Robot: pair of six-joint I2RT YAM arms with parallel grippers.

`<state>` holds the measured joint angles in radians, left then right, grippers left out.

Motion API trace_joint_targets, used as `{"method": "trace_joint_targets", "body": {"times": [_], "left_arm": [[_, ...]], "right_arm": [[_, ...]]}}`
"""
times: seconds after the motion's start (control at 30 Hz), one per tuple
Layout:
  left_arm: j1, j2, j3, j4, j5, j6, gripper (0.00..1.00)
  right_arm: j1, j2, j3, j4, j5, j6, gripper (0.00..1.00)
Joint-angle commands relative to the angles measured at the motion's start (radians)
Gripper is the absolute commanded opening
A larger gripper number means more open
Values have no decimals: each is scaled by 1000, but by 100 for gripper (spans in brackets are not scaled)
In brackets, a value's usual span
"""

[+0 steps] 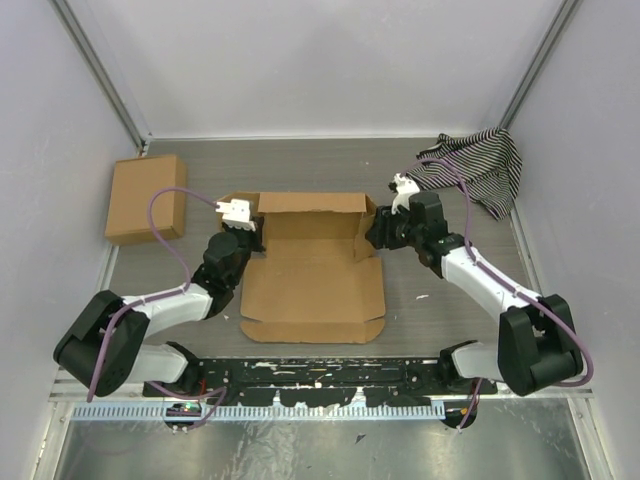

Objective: Fold the paper box

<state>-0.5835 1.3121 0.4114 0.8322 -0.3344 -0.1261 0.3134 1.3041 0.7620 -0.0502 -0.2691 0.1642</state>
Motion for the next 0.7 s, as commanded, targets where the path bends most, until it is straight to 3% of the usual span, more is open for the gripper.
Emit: {"method": "trace_joint_targets", "body": {"times": [0.0, 0.67], "left_arm": [[-3, 18, 7, -30, -20, -22, 0], [-4, 23, 24, -22, 21, -25, 0]], "right_arm": [[6, -84, -33, 97, 54, 27, 51], [58, -12, 8, 204, 23, -11, 52]]}}
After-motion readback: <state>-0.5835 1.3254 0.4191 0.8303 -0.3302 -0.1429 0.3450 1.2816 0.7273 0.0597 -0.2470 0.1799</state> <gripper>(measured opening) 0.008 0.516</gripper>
